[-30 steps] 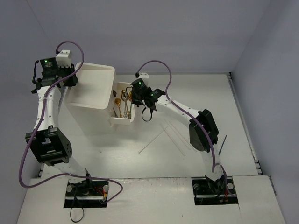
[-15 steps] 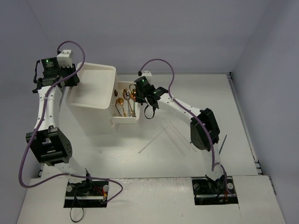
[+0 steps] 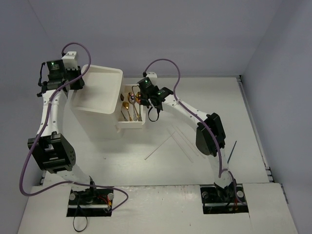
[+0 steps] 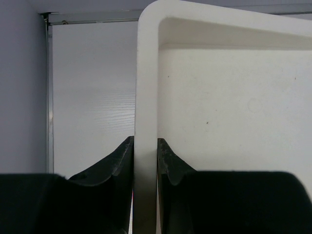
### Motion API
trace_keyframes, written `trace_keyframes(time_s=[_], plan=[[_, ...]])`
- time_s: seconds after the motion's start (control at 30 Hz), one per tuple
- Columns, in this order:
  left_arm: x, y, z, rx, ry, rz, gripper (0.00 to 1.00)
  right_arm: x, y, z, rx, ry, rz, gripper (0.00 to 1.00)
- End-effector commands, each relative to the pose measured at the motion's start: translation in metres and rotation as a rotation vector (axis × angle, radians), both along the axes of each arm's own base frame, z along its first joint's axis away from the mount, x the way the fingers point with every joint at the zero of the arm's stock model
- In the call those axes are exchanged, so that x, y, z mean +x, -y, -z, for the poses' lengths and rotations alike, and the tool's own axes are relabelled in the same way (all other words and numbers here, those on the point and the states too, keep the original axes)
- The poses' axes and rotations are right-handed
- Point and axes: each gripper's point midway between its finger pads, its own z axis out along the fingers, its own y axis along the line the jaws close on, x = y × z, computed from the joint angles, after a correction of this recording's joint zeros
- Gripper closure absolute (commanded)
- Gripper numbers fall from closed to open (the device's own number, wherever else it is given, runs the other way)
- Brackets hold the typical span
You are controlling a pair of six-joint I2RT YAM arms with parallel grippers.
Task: Sort the eating utensils into containers
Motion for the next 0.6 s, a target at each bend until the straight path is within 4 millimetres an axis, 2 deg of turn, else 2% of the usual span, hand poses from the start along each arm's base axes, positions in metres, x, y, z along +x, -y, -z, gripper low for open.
trace_keyframes(time_s=[0.0,0.27,0.57], plan=[[-0.026,0.059,0.01,-0.188,-0.089,0.124,1.0,0.002,-0.053,-0.076,0.238,0.126,-0.056,1.0],[-0.026,0.061,0.016,-0.266,-0.105,0.052,1.0,-0.016,-0.076,-0.059,0.296,0.062,-0.043,1.0],[-0.026,0.063,0.017,-0.339,-0.095,-0.014,1.0,-0.025,-0.089,-0.1,0.41,0.097,-0.042,1.0]])
